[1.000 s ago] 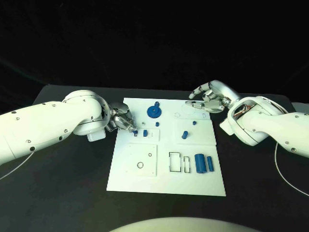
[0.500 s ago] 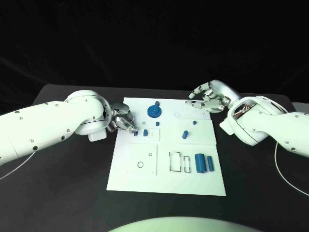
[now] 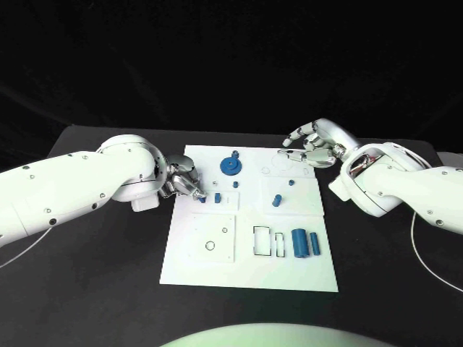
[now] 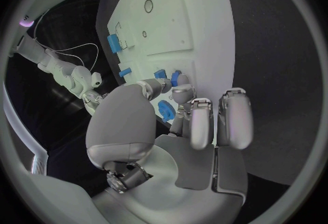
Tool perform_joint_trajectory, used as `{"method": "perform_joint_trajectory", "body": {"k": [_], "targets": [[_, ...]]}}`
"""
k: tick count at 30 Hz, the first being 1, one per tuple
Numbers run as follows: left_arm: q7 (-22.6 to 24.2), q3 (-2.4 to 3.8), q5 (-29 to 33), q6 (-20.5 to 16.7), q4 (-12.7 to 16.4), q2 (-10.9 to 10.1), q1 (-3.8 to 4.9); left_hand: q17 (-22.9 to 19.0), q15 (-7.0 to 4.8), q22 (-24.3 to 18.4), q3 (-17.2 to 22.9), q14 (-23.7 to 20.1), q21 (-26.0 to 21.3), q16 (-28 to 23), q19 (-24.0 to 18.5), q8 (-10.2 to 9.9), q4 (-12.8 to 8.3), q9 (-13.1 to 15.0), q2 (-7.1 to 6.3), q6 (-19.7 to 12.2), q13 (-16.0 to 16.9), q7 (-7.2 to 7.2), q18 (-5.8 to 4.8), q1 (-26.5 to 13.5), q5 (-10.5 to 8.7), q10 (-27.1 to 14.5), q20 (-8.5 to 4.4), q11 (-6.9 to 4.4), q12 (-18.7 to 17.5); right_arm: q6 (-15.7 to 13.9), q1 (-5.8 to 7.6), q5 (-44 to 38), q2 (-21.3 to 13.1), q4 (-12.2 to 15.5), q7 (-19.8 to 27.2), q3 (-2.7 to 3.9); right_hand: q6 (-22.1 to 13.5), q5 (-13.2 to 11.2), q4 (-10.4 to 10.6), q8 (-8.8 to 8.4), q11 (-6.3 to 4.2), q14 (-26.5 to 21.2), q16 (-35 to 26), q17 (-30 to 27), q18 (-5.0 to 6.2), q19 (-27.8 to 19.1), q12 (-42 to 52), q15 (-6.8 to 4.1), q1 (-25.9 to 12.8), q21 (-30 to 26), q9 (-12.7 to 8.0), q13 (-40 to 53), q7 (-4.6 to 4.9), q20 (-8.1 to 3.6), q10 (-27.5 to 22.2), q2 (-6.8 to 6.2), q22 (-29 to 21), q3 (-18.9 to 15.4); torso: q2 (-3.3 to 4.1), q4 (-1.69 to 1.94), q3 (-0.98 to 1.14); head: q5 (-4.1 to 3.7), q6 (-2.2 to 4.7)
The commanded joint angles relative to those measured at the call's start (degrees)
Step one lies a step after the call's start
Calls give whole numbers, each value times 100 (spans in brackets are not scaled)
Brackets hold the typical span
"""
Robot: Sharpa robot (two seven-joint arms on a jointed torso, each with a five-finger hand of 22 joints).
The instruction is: Assemble the parts on the task board
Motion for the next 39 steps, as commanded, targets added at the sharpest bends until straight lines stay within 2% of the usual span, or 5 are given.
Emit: {"method": "perform_joint_trajectory", "body": {"k": [1, 25, 32, 39], "targets": [[-5, 0, -53, 152, 5, 15, -2, 1200, -20, -2, 1105, 529, 24, 21, 25, 12, -1095, 3, 61, 31, 10, -11, -79, 5, 22, 55, -13, 3, 22, 70, -3, -60, 4, 5, 12, 0, 12, 22, 2, 27, -22, 571, -2, 1446, -82, 610, -19, -31, -57, 26, 6, 680, -39, -47, -11, 10, 1505, 10, -2, 0, 0, -1, -4], [-22, -14, -87, 246, 4, 91, -10, 1214, -21, 1, 1115, 533, 25, 27, 25, 12, -1118, -1, 46, 48, 66, -16, -80, 2, 32, 87, -16, 0, 57, 70, -4, -60, 4, 8, 14, 0, 12, 22, 2, 27, -22, 571, -2, 1446, -82, 610, -19, -31, -57, 26, 6, 680, -39, -47, -11, 10, 1505, 10, 0, -3, 1, -2, -19], [-39, -25, -168, 353, -3, 121, -22, 1236, -28, 36, 1133, 538, 45, 37, 36, 4, -1159, -17, 1, 96, 145, -24, -87, -18, 117, 142, -21, -9, 103, 71, -4, -60, 0, 10, 13, 0, 12, 22, 2, 27, -22, 571, -2, 1446, -82, 610, -19, -31, -57, 26, 6, 680, -39, -47, -11, 10, 1505, 10, 2, -8, 1, -6, -28], [-56, -28, -262, 352, -13, 126, -25, 1244, -34, 50, 1143, 540, 53, 41, 40, -6, -1179, -31, -24, 133, 199, -32, -90, -39, 212, 181, -24, -17, 134, 70, -4, -60, -5, 11, 12, 0, 10, 33, 3, 39, -24, 568, -5, 1436, -82, 610, -21, -34, -64, 26, 6, 678, -42, -51, -12, 5, 1505, 19, -3, 2, -1, -17, -37]]}}
